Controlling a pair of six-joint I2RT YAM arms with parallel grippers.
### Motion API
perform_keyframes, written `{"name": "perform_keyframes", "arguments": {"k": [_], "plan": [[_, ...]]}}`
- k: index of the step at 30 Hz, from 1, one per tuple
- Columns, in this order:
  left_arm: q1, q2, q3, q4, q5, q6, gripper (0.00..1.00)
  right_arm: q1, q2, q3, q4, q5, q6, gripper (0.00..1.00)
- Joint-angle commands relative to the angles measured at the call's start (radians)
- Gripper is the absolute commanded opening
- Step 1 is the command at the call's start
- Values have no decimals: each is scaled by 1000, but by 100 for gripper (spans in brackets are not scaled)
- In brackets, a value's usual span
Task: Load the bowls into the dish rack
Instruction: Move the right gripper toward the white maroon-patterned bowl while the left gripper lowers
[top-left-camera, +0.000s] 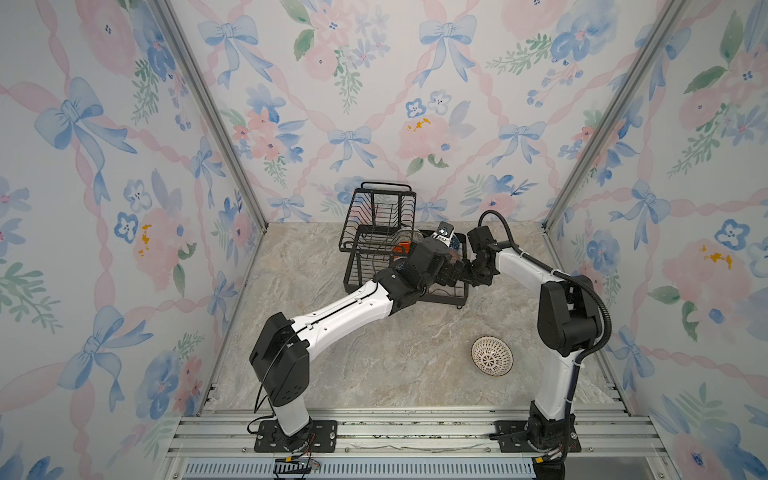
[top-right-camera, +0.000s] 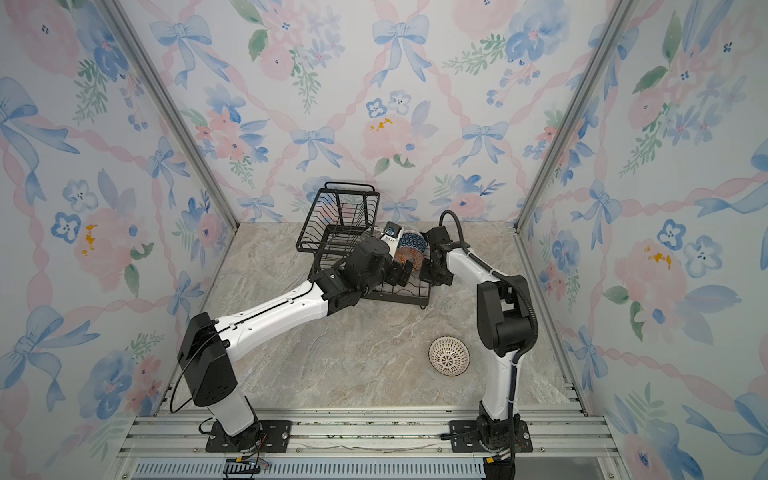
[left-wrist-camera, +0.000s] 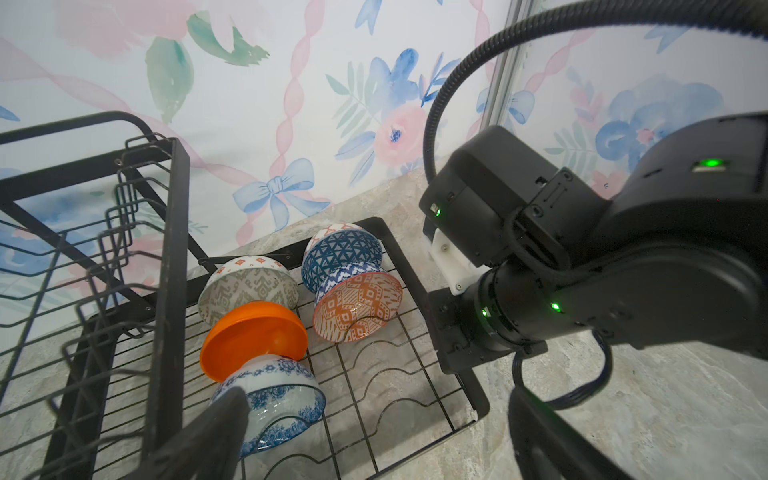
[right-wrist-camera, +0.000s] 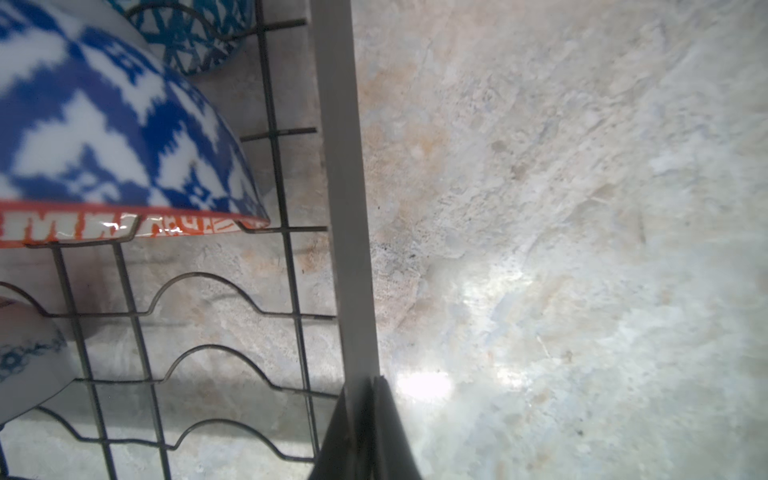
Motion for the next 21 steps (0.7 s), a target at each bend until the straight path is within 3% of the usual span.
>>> {"name": "perform_keyframes", "arguments": {"k": [1,9,21], "plan": [[-10,-35,-4,-41,25,-37,98,-23,65,74,79,-10,45,2],[-57,-66,-12,-106,5,-83,98,-28,96,175,33,-25,25,9],[-86,-139,-92,-110,-28,-87,98,-47,-47,99,-32,35,-23,39]]}}
